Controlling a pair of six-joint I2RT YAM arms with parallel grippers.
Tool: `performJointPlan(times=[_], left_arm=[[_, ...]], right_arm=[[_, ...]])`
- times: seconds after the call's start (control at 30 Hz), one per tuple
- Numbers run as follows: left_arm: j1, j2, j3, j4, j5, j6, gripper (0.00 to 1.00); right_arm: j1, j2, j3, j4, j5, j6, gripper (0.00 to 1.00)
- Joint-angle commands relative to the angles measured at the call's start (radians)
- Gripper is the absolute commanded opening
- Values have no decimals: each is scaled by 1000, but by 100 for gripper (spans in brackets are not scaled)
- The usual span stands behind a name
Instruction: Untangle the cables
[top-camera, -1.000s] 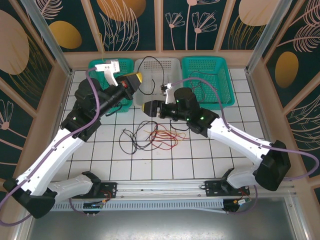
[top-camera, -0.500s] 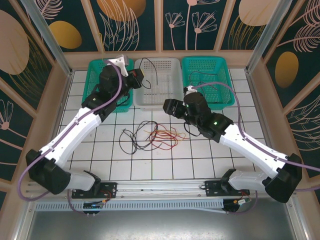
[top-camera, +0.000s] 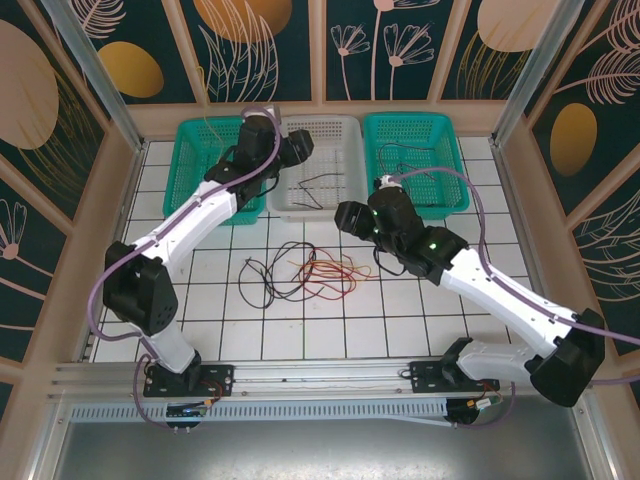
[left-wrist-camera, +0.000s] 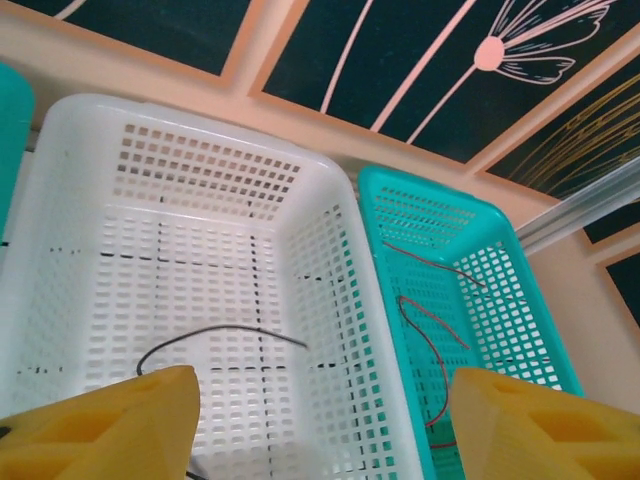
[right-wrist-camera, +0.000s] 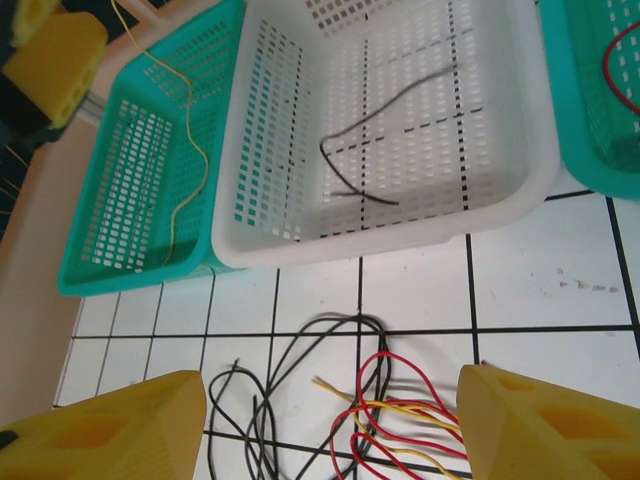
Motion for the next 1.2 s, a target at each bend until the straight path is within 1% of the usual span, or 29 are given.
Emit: performJointPlan(times=[0.0,0.1,0.2,0.3,0.43,0.53,0.6,0.67,0.73,0.77,0.83,0.97,1.1,1.17], left_arm=[[7,-116,-76,-12,-48,4,67],[7,-236,-198,-69,-74,-5,61],[7,-367,-357,-148,-81,-46,54],[7,-473,-502,-223,-62,-98,46],[10,-548,-675,-236,-45,-154,46],[30,-524,-746,-208,-25,-185,47],[51,-477,-770,-176,12,-200,50],[60,-428,-782,-154,22,-211,53],[70,-382,-788,-137,25,-219,53],[76,-361,-792,-130,32,-225,51],[83,-330,-798,-120,46,-237,44],[85,-301,-813,-120,40,-258,41],[85,-276,-829,-112,58,-276,30],[85,-274,-836,-115,67,-280,29]], right_arm=[[-4,52,27,-23,-42,-26,67],[4,106,36,-5,-83,-37,65],[25,157,60,-8,-71,-47,63],[36,188,68,7,-77,-51,63],[41,223,70,38,-108,-47,62],[49,249,88,37,-112,-45,62],[60,259,103,28,-108,-47,62],[67,260,109,19,-103,-48,61],[70,256,106,15,-100,-48,61],[70,252,103,12,-97,-47,61],[70,245,97,8,-91,-44,61],[70,236,93,7,-81,-46,61],[70,241,105,7,-80,-51,61],[71,243,108,6,-77,-54,61]])
